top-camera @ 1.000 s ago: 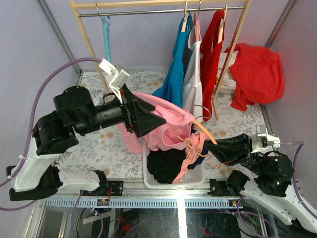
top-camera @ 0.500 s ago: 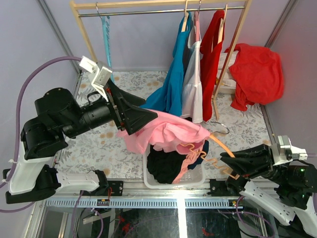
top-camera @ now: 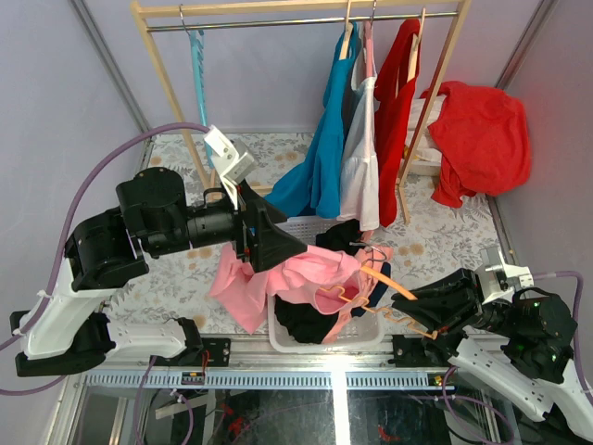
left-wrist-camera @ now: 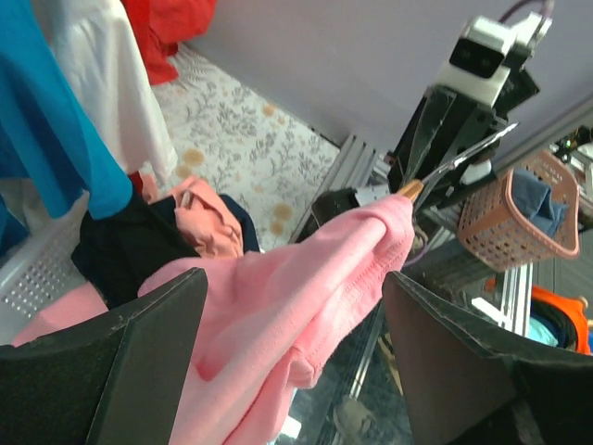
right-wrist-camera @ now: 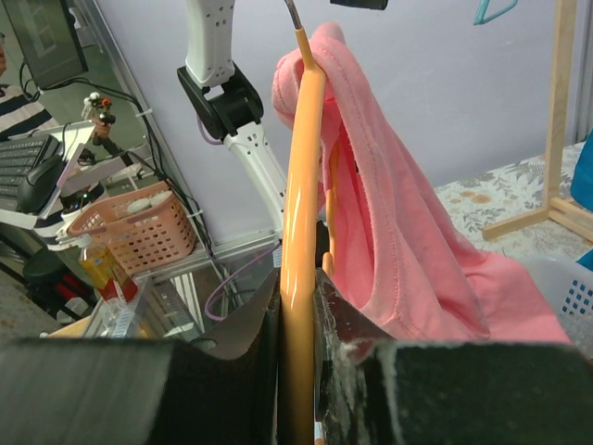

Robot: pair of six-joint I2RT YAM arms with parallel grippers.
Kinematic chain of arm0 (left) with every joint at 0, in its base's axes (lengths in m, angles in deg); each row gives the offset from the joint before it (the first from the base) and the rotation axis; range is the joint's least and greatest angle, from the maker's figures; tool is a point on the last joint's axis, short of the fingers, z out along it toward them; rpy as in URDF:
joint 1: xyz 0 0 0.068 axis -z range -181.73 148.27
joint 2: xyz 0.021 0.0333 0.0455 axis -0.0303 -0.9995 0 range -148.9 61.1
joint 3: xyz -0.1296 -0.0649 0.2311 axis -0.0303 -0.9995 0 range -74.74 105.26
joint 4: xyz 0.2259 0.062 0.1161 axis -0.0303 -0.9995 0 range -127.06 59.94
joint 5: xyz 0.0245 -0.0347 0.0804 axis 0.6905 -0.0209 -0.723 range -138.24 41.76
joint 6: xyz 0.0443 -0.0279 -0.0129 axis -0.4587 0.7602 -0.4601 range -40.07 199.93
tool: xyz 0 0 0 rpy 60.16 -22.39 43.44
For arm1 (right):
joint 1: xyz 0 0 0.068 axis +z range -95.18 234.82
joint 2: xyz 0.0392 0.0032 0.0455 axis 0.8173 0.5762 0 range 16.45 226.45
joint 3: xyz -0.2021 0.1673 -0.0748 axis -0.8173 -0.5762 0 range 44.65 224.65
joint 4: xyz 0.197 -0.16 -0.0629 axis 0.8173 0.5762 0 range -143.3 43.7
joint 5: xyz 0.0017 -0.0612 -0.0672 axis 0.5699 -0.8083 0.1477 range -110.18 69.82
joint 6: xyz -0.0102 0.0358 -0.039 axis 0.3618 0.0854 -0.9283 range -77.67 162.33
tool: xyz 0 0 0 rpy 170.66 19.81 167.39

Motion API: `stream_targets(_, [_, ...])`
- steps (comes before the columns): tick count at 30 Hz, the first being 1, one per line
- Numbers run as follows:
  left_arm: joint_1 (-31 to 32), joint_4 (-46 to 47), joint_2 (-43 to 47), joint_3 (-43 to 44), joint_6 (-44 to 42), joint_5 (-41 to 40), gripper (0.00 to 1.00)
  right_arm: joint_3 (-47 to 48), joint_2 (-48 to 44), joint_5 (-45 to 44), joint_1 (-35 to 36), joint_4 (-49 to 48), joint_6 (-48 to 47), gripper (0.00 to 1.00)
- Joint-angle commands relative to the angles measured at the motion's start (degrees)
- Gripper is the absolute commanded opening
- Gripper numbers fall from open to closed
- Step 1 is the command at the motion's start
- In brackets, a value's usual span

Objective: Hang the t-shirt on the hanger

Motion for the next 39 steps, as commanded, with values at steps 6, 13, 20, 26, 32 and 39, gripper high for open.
stream_targets(6, [1.03, -2.07, 2.48, -5.16, -2.88, 7.73, 0.76, 0.00, 2.47, 3.44, -0.13, -10.05, 2.00, 0.00])
stream_targets(13, [2.40, -2.30, 1.48, -6.85, -3.70, 7.33, 0.71, -0.92, 4.79, 5.50, -0.14, -13.33, 3.28, 0.00])
stream_targets(20, [3.41, -2.45, 0.67, -7.01, -4.13, 7.00, 0.59, -1.99, 8.19, 7.35, -0.18, -18.26, 4.58, 0.00])
stream_targets(26, [4.18, -2.45, 0.94, -8.59, -4.02, 6.42, 0.48, -2.71, 10.81, 7.79, -0.16, -22.41, 5.53, 0.00])
stream_targets(32, [5.09, -1.82, 0.80, -10.29, -4.02, 5.61, 0.35, -3.10, 12.93, 7.70, -0.18, -26.60, 6.53, 0.00])
stream_targets(39, [5.56, -1.12, 0.83, -10.77, -3.78, 5.53, 0.24, -2.84, 15.17, 7.59, -0.12, -29.90, 7.45, 0.00])
